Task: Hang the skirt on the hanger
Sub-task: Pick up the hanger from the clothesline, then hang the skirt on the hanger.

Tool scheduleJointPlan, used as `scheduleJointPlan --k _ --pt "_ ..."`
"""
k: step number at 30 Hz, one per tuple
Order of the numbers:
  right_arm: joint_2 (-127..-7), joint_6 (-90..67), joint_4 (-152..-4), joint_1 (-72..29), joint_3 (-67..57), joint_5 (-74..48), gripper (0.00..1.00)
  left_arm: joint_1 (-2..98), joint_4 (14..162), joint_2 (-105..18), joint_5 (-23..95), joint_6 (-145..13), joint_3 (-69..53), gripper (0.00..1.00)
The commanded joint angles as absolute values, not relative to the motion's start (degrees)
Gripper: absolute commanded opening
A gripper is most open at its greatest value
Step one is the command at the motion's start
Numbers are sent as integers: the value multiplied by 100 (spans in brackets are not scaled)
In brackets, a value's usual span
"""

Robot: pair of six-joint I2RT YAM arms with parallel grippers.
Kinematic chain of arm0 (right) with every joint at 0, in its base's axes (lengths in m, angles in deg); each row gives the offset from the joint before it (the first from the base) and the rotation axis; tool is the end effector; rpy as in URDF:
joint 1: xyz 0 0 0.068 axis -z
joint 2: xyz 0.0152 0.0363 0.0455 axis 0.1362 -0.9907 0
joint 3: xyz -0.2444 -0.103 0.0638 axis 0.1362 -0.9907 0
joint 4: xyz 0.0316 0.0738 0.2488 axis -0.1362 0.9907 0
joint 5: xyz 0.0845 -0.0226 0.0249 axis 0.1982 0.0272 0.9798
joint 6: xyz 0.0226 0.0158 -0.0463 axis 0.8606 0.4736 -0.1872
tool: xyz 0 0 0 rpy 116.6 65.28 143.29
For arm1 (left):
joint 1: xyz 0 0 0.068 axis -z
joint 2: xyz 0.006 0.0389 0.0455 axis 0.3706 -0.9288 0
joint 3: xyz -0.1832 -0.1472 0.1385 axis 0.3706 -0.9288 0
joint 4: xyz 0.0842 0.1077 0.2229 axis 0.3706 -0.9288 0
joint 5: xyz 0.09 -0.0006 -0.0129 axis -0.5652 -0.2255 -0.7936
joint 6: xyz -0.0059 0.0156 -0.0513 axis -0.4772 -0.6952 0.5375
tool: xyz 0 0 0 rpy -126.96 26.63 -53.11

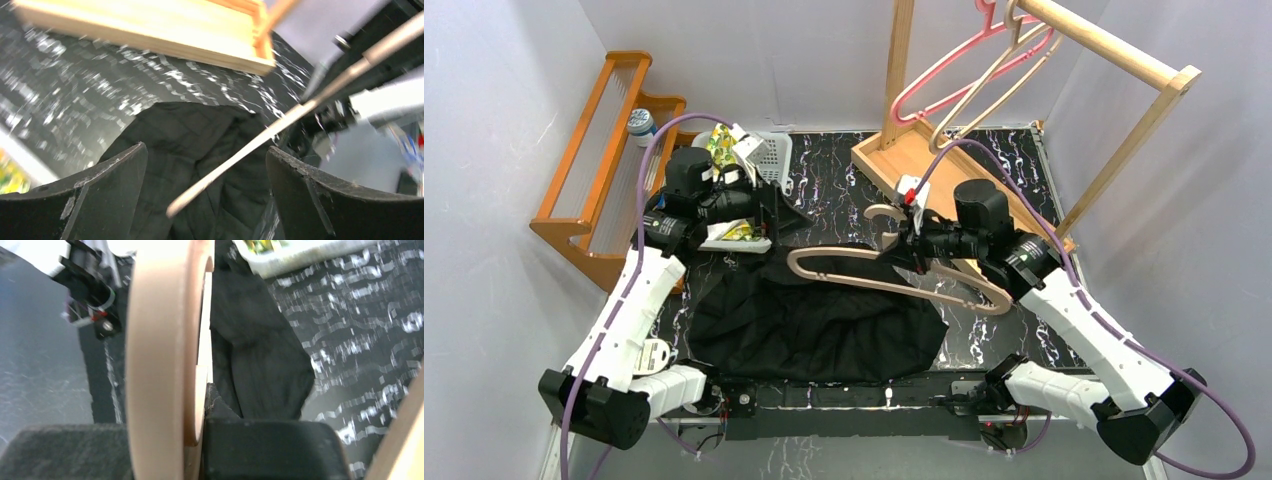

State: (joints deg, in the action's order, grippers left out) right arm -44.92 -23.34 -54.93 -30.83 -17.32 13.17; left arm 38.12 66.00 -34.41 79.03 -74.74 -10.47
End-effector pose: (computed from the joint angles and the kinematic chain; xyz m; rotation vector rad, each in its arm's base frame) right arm 0.1603 0.1537 0.3854 -1.0974 1.6195 0.9507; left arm 0.2285 -0.0960 0.4022 0.8341 1.6800 -1.0533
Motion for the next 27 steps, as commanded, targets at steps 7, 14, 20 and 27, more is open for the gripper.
scheduleJointPlan --k 7,14,20,27 --pt "-3717 -3177 -3791 -3087 -1375 -687 0 3819 4017 -3273 4273 -5738 -1181 89" --pt "-3721 -3179 -3713 -3091 -1443 -818 0 3985 2811 -3401 4095 -5773 -1487 62" --pt "-3792 -3185 -3874 -3086 -1462 -722 0 4166 2669 -3664 4541 -5897 -1673 60" --pt "-3798 -3124 -3873 -3089 -1347 -240 0 4268 3002 -4054 4178 -5861 -1648 59"
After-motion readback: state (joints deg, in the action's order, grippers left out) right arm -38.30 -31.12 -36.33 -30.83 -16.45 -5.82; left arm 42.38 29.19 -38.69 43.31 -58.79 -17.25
